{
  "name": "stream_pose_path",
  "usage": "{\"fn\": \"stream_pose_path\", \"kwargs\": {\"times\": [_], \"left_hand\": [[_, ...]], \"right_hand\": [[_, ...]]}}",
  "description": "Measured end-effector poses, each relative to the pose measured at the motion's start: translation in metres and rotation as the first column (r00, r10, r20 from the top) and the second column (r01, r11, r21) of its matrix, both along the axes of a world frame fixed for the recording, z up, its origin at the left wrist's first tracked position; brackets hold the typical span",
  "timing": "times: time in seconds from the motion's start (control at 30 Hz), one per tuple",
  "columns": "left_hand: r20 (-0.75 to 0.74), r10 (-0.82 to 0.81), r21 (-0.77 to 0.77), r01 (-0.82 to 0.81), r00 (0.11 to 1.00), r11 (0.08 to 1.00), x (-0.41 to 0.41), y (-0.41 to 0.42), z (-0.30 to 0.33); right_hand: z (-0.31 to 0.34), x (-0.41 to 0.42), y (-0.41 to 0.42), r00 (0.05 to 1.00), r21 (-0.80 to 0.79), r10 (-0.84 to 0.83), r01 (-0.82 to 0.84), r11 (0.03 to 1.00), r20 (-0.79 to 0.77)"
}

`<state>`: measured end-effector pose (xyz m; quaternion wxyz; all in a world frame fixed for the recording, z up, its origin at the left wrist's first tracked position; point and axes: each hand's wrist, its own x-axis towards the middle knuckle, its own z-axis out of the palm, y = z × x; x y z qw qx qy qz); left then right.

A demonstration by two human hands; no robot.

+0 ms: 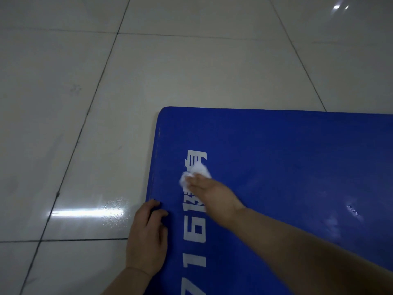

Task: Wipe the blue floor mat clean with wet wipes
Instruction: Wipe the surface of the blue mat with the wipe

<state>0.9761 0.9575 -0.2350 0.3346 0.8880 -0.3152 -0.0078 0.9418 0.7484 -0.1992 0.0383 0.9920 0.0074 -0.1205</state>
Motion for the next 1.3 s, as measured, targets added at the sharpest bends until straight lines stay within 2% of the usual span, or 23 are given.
{"fn": "stream_pose_path", "kwargs": {"times": [0.13,0.17,0.2,0.27,0.33,0.37,0.4,0.43,0.47,0.53,0.57,0.67,0.73,0.8,0.87,0.93,1.0,1.07,1.1,1.13,1.2,1.23,1.3], "left_hand": [[-0.015,-0.001,0.020,0.001,1.000,1.000,-0.001,-0.001,0.002],[-0.012,-0.004,0.020,0.004,1.000,1.000,0.000,-0.001,0.001],[-0.006,-0.007,0.017,0.007,1.000,1.000,0.000,-0.001,0.001],[0.010,-0.006,0.007,0.006,1.000,1.000,0.000,-0.001,0.002],[0.031,0.005,-0.012,-0.005,1.000,1.000,0.000,-0.001,0.003],[0.031,0.018,-0.021,-0.018,0.999,1.000,0.000,-0.001,0.004],[0.027,0.030,-0.030,-0.029,0.999,0.999,0.000,0.000,0.004],[0.025,0.038,-0.038,-0.037,0.999,0.999,0.000,0.000,0.005],[0.027,0.038,-0.039,-0.037,0.999,0.999,-0.001,0.002,0.005],[0.036,0.027,-0.036,-0.026,0.999,0.999,-0.003,0.007,0.005],[0.042,0.025,-0.035,-0.023,0.999,0.999,-0.005,0.010,0.004],[0.027,0.017,-0.030,-0.016,1.000,0.999,-0.010,0.016,0.002],[0.015,0.015,-0.015,-0.015,1.000,1.000,-0.010,0.015,0.002],[0.002,0.020,0.007,-0.020,1.000,1.000,-0.009,0.013,0.002],[-0.011,0.018,0.020,-0.018,1.000,1.000,-0.010,0.012,0.003],[-0.009,0.021,0.022,-0.020,1.000,1.000,-0.010,0.013,0.003],[0.000,0.017,0.018,-0.017,1.000,1.000,-0.009,0.014,0.003],[0.006,0.014,0.034,-0.014,1.000,0.999,-0.007,0.014,0.003],[-0.010,0.021,0.051,-0.020,1.000,0.999,-0.007,0.014,0.004],[-0.028,0.026,0.057,-0.024,0.999,0.998,-0.008,0.015,0.005],[-0.034,0.012,0.042,-0.011,0.999,0.999,-0.009,0.017,0.007],[-0.026,0.006,0.030,-0.005,1.000,1.000,-0.010,0.018,0.008],[-0.022,0.008,0.023,-0.008,1.000,1.000,-0.012,0.021,0.008]], "right_hand": [[0.007,-0.024,-0.036,0.973,-0.226,-0.218,0.198,0.954,-0.069],[0.008,-0.023,-0.037,0.975,-0.328,-0.222,0.202,0.923,-0.024],[0.007,-0.023,-0.031,0.983,-0.397,-0.177,0.141,0.907,-0.055],[0.011,-0.020,0.013,0.989,-0.412,0.014,-0.074,0.908,-0.147],[0.014,-0.009,0.056,0.983,-0.373,0.024,-0.092,0.923,-0.182],[0.010,-0.006,0.070,0.997,-0.262,0.041,-0.058,0.963,-0.070],[0.006,-0.003,0.080,0.992,-0.086,0.013,-0.003,0.996,0.123],[0.005,-0.003,0.083,0.995,0.051,-0.002,-0.003,0.999,0.102],[0.007,-0.003,0.081,0.996,0.104,0.020,-0.028,0.994,0.083],[0.004,-0.009,0.063,0.977,0.036,0.010,-0.018,0.999,0.212],[0.005,-0.013,0.051,0.985,-0.045,0.002,0.006,0.999,0.172],[0.019,-0.034,0.008,0.981,-0.376,0.151,-0.185,0.908,-0.117],[0.033,-0.040,-0.015,0.970,-0.506,0.058,-0.173,0.845,-0.235],[0.035,-0.043,-0.021,0.956,-0.565,0.004,-0.178,0.805,-0.294],[0.036,-0.040,-0.003,0.925,-0.609,0.039,-0.280,0.742,-0.378],[0.027,-0.034,0.026,0.932,-0.566,0.121,-0.306,0.766,-0.341],[0.019,-0.021,0.062,0.960,-0.441,0.170,-0.256,0.860,-0.224],[0.003,-0.013,0.088,0.980,-0.122,0.193,-0.197,0.973,-0.038],[0.000,-0.010,0.096,0.987,0.059,0.156,-0.158,0.986,0.035],[-0.003,-0.008,0.097,0.991,0.202,0.115,-0.126,0.971,0.068],[0.012,-0.009,0.088,0.995,0.356,0.073,-0.091,0.930,0.063],[0.015,-0.013,0.077,0.993,0.352,0.095,-0.112,0.929,0.066],[0.016,-0.021,0.054,0.981,0.181,0.128,-0.153,0.972,0.145]]}}
